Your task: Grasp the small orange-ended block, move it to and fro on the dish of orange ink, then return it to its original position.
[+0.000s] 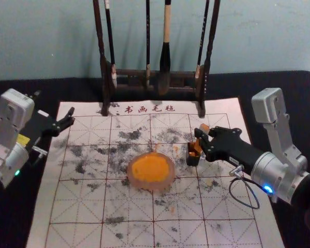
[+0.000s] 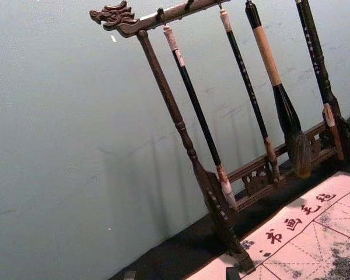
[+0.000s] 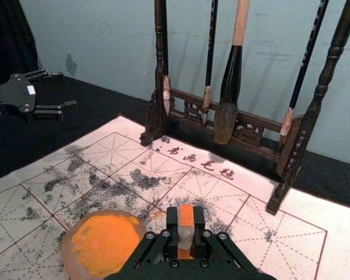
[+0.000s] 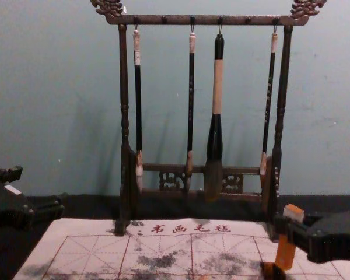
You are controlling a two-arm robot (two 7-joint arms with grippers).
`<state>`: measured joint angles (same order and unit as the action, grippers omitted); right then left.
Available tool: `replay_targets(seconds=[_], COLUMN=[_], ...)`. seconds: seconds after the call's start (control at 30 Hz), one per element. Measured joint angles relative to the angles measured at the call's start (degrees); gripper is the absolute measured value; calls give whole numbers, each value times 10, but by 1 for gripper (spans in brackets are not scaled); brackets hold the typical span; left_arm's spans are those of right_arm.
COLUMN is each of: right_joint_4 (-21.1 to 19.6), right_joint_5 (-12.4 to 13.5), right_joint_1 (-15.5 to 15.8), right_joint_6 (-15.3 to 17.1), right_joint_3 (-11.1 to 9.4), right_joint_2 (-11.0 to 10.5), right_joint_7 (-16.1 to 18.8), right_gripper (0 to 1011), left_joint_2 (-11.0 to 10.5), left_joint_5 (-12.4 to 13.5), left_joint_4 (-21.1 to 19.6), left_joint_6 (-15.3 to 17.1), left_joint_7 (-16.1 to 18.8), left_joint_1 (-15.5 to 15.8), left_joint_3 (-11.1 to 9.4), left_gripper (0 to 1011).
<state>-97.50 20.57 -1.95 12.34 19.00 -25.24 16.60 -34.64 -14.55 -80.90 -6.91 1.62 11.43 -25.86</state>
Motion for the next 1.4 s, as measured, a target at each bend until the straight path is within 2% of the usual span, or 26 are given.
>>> replay_targets(seconds=[0.43,1.4], right_joint_4=[22,46], right_joint_5=[-9,-15], right_joint_1=[-15,-33], right_joint_6=[14,31], right_joint_3=[5,4], right_joint_2=[15,25], right_joint_7=[8,15], right_gripper=[116,116], left_joint_2=[0,0], left_joint_5=[0,0], left_joint_4=[0,0], left_joint_6=[0,0], left_joint_7=[0,0], left_joint_1=[0,0], left_joint_3=[0,0], left_gripper=[1001,1001])
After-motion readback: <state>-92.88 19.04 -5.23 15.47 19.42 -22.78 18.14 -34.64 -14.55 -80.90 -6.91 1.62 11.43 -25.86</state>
